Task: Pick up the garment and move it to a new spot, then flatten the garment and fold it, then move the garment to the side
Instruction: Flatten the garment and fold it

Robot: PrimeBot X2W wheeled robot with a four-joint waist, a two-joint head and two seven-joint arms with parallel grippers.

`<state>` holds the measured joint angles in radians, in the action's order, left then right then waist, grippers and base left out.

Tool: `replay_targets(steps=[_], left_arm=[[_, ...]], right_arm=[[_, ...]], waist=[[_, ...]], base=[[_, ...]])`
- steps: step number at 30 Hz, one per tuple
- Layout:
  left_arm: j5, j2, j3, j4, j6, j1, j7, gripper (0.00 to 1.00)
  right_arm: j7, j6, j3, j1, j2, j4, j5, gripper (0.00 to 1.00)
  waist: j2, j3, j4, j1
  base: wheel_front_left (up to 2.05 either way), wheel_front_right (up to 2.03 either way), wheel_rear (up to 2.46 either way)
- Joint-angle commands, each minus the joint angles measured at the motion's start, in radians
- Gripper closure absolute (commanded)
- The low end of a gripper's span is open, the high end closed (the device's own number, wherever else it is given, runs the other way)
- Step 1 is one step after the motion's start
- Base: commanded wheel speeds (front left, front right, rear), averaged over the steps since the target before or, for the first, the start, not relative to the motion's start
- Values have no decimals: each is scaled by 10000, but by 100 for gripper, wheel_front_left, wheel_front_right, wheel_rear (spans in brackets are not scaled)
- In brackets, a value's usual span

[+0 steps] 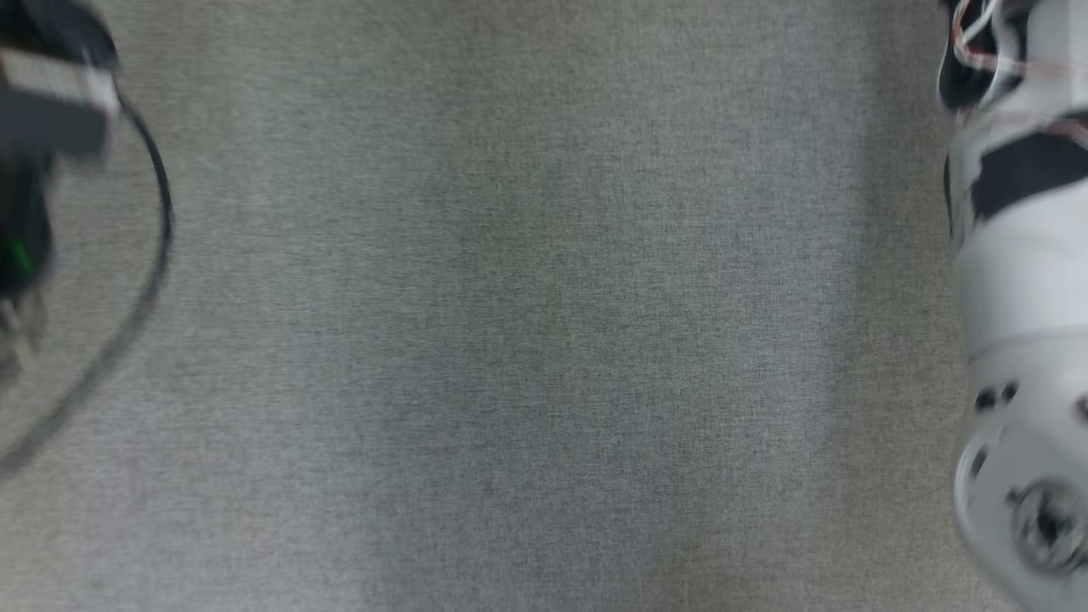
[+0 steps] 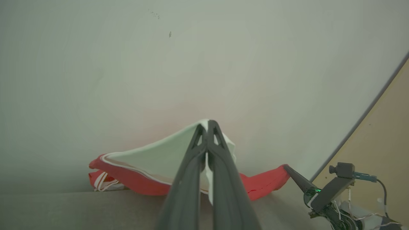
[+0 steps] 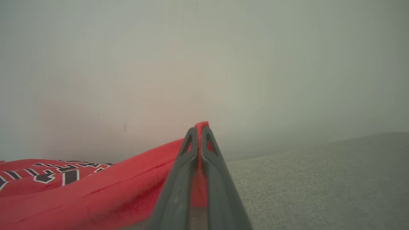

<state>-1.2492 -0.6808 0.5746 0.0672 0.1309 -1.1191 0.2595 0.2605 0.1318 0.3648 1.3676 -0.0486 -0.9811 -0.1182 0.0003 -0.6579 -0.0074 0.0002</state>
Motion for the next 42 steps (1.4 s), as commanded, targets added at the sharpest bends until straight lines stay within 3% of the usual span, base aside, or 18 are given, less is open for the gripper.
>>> replay_targets(steps=[1,7,10,17,24,31,37,42], left_arm=[[-272,-161,-101,-389,-5,852,53,100],[-234,-956,-236,-1337,-5,4259,55,100],[-297,-896,-704,-1516,-5,5859,56,100],[-224,-163,-1797,-1605,-8,8888,56,100],[214,612,-2665,-1991,-41,10747,57,100],[559,1436,-3051,-2803,-511,12298,57,100],[221,1546,-2988,-3637,-1029,13255,-219,100],[179,1470,-2803,-3937,-1426,12905,-687,100]], right_arm=[[55,-24,-241,-726,-32,530,184,100],[42,-24,-1074,-3801,-41,2647,1162,100],[43,-24,-1149,-5363,-114,3689,1698,100],[45,-25,-1394,-8162,-256,5404,2634,100],[44,-25,-1645,-9734,-483,6163,3109,100],[44,-25,-1673,-11422,-640,7119,3446,100],[43,-25,-1585,-12716,-744,7930,3676,100],[-628,-25,-1419,-12881,-594,8018,3357,100]], waist=[[-3,404,94,-2],[-3,1461,-167,-2],[-3,1932,-268,-2],[-3,2940,-429,-2],[-3,3854,-500,-2],[-3,4617,-547,-2],[-3,4773,-539,-2],[-3,4817,-636,-2]], base=[[0,0,0],[0,0,0],[0,0,0],[0,0,0],[0,0,0],[0,0,0],[0,0,0],[0,0,0]])
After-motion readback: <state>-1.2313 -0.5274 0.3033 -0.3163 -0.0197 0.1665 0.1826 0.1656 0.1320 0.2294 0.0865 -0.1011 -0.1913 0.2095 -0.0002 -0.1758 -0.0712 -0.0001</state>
